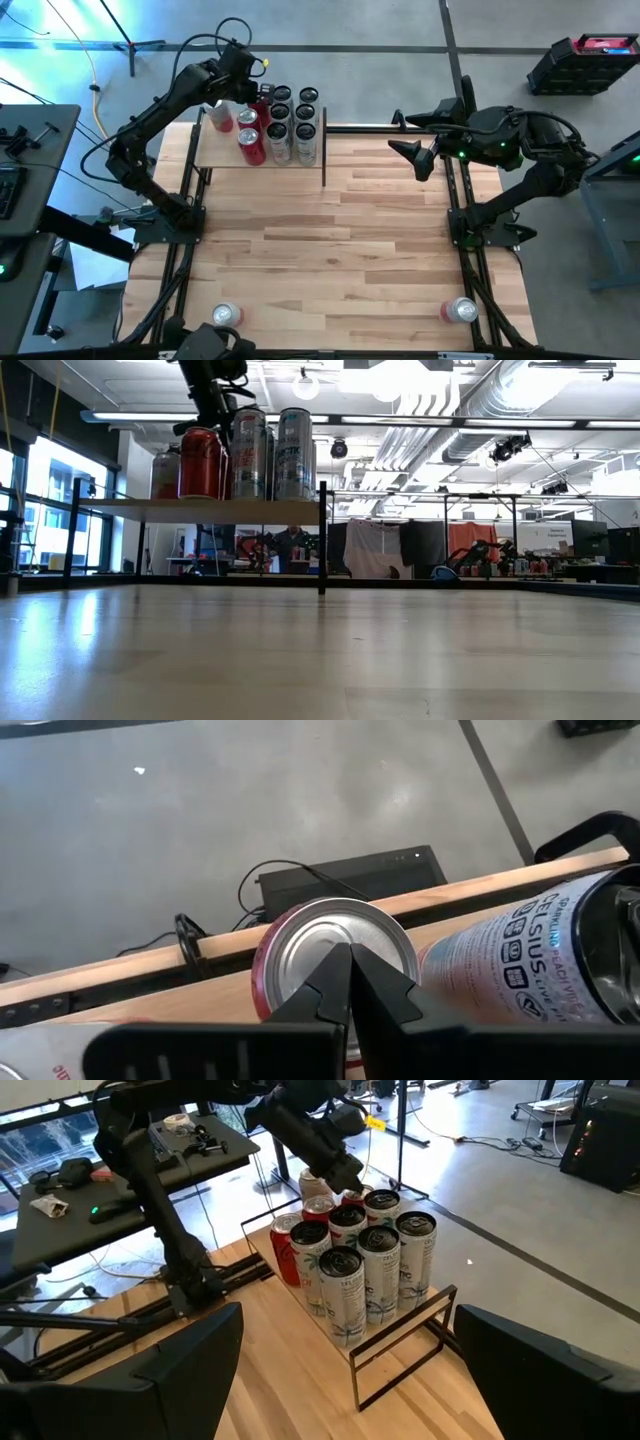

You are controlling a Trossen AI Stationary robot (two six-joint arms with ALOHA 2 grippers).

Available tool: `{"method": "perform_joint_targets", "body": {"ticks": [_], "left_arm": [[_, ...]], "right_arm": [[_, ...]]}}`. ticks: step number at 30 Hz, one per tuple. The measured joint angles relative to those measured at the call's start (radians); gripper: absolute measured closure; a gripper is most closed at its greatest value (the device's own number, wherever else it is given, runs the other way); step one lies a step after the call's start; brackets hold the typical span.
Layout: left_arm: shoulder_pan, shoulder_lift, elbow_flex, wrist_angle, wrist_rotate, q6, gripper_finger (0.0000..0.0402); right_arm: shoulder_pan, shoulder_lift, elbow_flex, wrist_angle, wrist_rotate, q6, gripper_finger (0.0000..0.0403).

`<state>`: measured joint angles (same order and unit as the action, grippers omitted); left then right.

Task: Place canned beverage on shelf
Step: Adjust the aligned red soda cans on the shelf

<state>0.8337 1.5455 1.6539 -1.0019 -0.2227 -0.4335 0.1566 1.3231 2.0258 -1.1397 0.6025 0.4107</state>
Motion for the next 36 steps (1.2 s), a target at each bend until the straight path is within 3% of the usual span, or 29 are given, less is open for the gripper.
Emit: {"method": "perform_joint_targets", "body": {"ticks": [36], "left_arm": [[0.004, -0.019, -0.005, -0.035, -0.022, 0.000, 0.0401]], "right_arm": [[0.000, 0.018, 0.000, 0.000, 0.000, -0.014, 0.0054]]}}
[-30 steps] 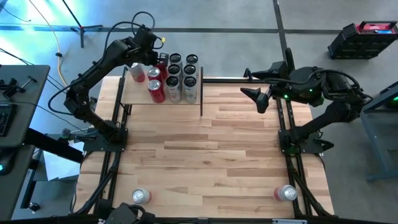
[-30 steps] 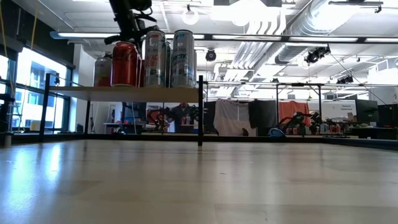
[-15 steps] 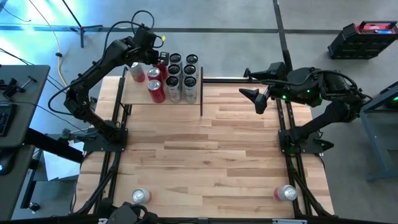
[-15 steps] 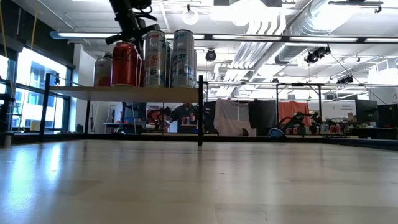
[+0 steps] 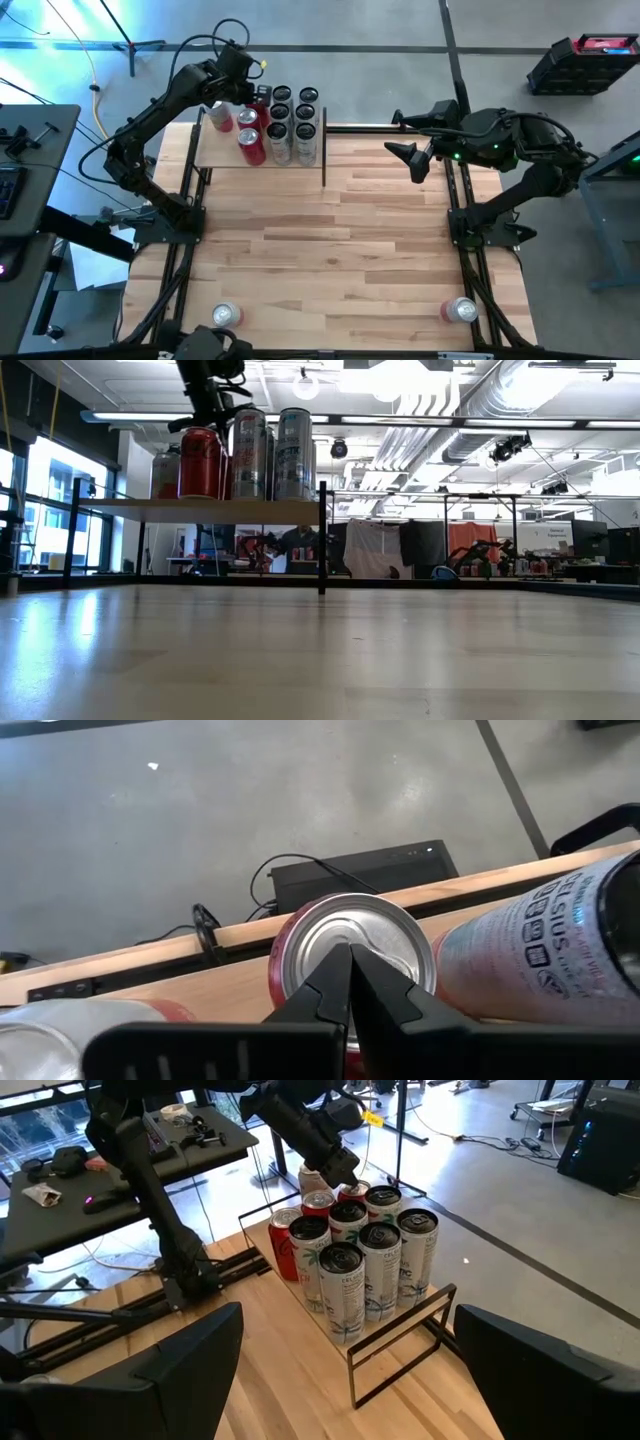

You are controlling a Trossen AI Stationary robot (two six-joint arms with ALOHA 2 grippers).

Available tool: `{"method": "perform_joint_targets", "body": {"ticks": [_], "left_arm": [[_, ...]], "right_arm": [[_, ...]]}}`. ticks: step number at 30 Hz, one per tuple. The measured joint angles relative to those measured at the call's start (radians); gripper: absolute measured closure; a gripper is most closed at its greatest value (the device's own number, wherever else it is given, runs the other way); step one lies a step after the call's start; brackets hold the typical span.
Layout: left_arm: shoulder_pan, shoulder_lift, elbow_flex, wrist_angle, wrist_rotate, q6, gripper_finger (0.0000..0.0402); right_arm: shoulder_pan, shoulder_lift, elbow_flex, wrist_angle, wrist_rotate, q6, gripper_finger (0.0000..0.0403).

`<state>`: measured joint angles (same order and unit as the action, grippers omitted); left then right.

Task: Place canned beverage on shelf
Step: Adjust the aligned red soda cans on the shelf

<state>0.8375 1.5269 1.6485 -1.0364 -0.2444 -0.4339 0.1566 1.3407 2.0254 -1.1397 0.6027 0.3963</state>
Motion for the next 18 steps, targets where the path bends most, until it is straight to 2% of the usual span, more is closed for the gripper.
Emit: {"method": "perform_joint_targets", "body": {"ticks": [18], "left_arm": [[0.000, -0.008, 0.002, -0.045, -0.013, -0.007, 0.0401]], "right_arm": [[0.000, 0.000, 0.000, 0.000, 0.000, 0.007, 0.0054]]}}
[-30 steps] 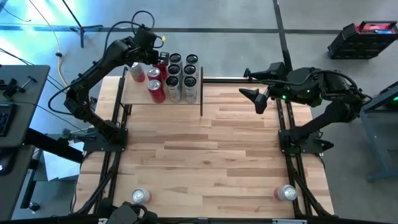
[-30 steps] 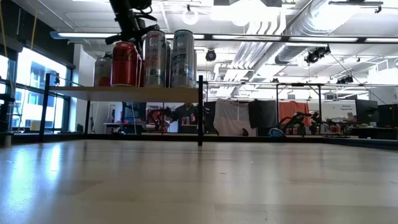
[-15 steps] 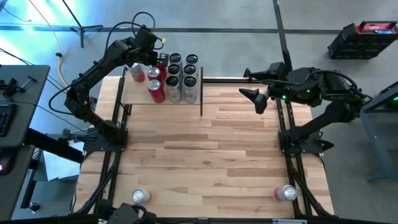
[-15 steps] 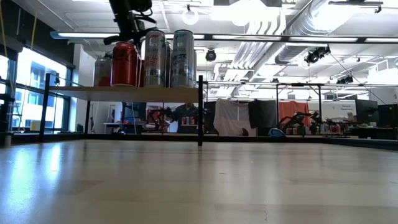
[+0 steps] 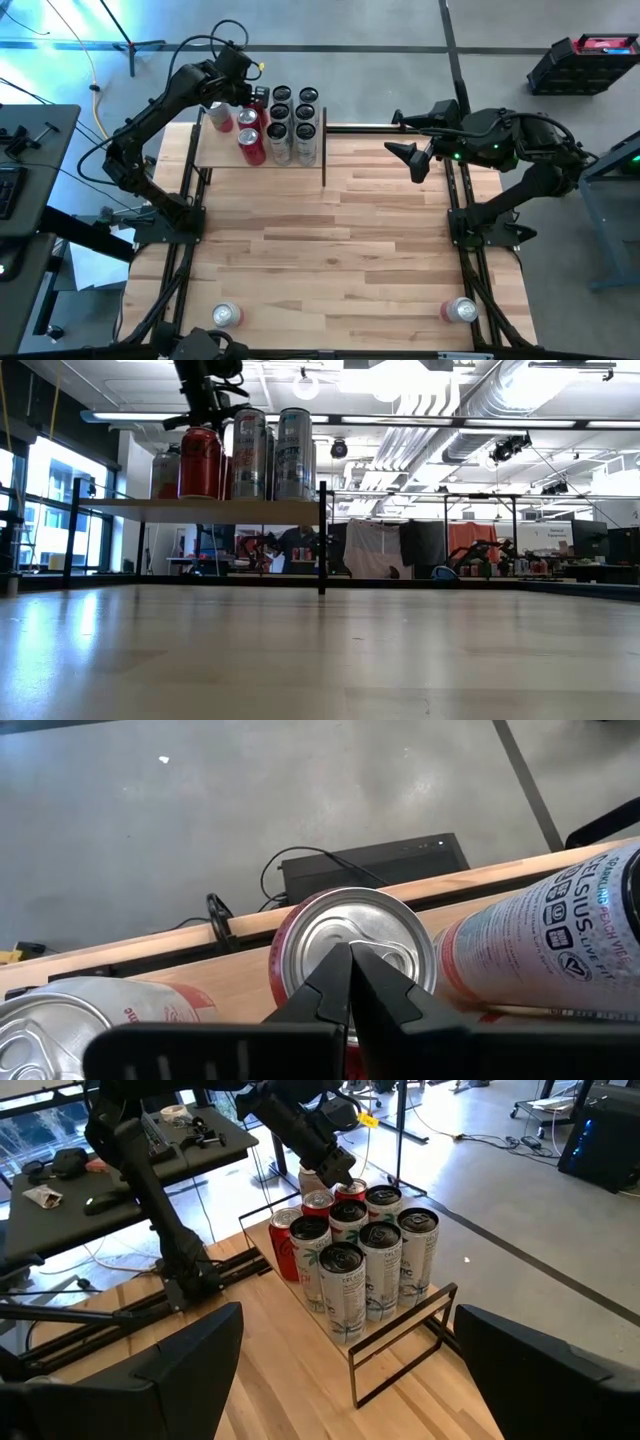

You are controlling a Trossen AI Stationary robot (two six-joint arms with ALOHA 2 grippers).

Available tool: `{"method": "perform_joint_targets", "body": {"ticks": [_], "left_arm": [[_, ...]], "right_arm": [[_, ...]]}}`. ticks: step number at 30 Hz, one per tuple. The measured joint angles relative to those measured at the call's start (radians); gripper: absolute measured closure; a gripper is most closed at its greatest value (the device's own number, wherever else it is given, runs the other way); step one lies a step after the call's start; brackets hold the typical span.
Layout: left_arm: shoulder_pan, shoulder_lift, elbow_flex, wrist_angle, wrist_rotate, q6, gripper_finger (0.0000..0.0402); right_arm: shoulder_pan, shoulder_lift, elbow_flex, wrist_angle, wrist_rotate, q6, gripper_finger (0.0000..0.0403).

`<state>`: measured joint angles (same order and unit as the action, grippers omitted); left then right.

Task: Place canned beverage on shelf
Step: Adjust the aligned red soda cans on the shelf

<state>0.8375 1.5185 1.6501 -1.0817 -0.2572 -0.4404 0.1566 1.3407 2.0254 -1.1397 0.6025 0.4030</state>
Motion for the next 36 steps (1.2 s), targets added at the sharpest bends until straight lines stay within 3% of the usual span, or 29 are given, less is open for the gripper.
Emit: {"method": "perform_joint_targets", "body": {"ticks": [16, 25, 30, 36], "left_arm": [[0.000, -0.001, 0.007, -0.018, -0.015, 0.007, 0.0401], [-0.006, -0.001, 0.142, -0.032, 0.002, 0.042, 0.0402], [-0.070, -0.038, 0.165, -0.052, 0.094, 0.043, 0.0402], [-0.213, -0.113, 0.166, -0.220, 0.098, 0.030, 0.0401]], "right_arm": [[0.000, 0.000, 0.000, 0.000, 0.000, 0.000, 0.0054], [0.000, 0.000, 0.000, 0.000, 0.000, 0.000, 0.0054], [0.000, 0.000, 0.000, 0.000, -0.001, -0.001, 0.0054], [0.000, 0.000, 0.000, -0.001, -0.016, -0.030, 0.0054]]}}
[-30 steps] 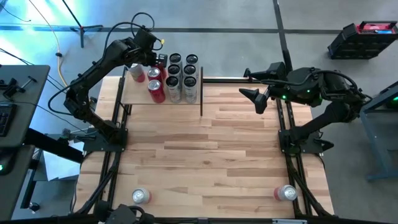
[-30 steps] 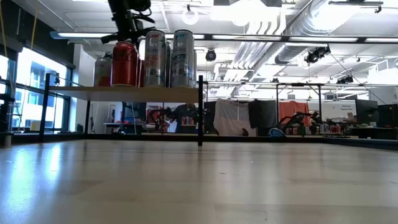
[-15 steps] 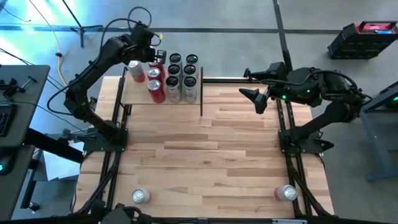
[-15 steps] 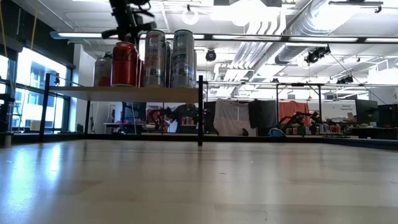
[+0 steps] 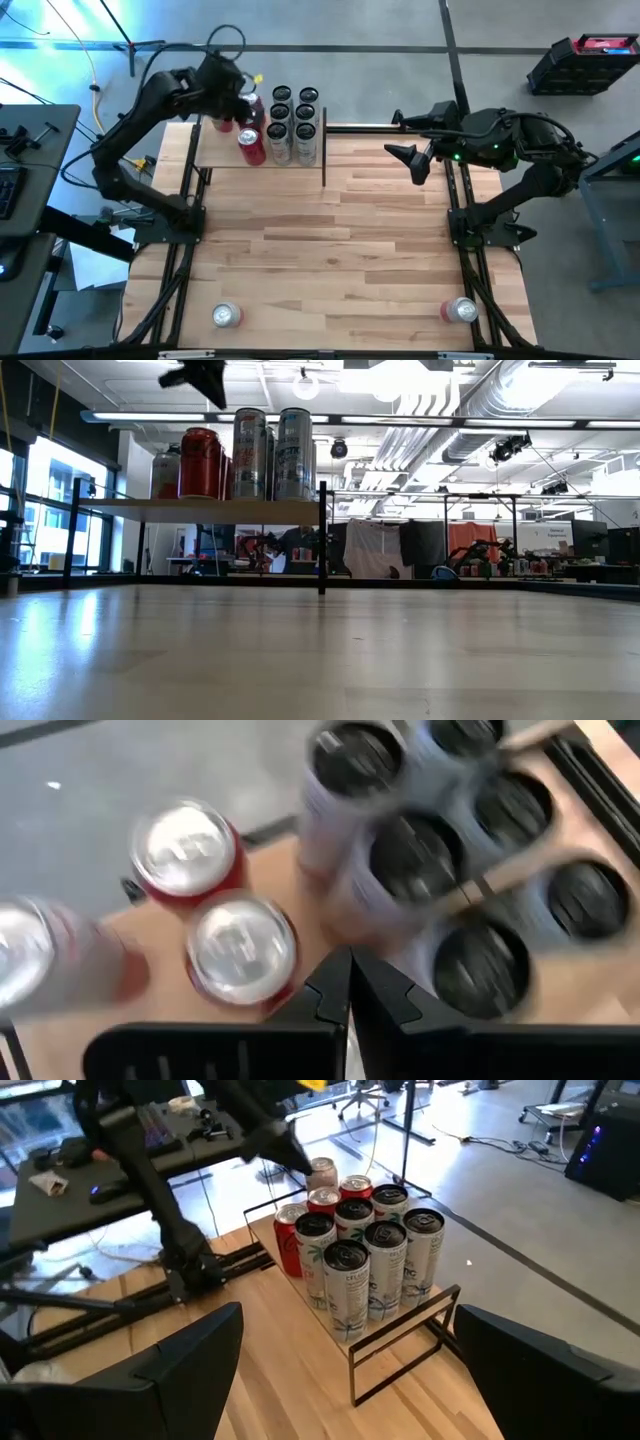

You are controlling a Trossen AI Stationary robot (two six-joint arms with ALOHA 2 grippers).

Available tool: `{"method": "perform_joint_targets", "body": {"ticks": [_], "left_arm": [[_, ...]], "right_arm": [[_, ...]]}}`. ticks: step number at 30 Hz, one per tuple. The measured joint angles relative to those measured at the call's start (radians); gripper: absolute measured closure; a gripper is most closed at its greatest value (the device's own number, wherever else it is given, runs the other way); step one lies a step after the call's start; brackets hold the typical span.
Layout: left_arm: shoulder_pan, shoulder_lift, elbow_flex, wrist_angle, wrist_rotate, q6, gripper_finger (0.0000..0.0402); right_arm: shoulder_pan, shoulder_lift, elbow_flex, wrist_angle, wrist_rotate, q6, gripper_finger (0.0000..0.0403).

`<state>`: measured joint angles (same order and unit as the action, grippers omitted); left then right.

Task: Place canned beverage on shelf
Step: Adjust the aligned red soda cans on the shelf

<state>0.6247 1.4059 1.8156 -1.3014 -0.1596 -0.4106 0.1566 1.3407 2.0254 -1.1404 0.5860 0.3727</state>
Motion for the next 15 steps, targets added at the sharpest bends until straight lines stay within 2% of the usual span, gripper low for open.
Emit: {"method": "perform_joint_targets", "body": {"ticks": [5, 7, 9, 15], "left_arm": [[-0.106, -0.027, -0.005, -0.124, -0.005, -0.110, 0.0401], [-0.133, -0.022, -0.023, -0.170, -0.047, -0.157, 0.0402], [-0.153, -0.020, -0.056, -0.182, -0.092, -0.198, 0.0402], [-0.164, -0.019, -0.127, -0.153, -0.105, -0.233, 0.0402]], "right_arm": [[0.000, 0.000, 0.000, 0.000, -0.023, -0.053, 0.0054], [0.000, 0.000, 0.000, 0.000, -0.023, -0.064, 0.0054], [0.000, 0.000, 0.000, 0.000, -0.025, -0.065, 0.0054], [0.000, 0.000, 0.000, 0.000, -0.047, -0.062, 0.0054]]}}
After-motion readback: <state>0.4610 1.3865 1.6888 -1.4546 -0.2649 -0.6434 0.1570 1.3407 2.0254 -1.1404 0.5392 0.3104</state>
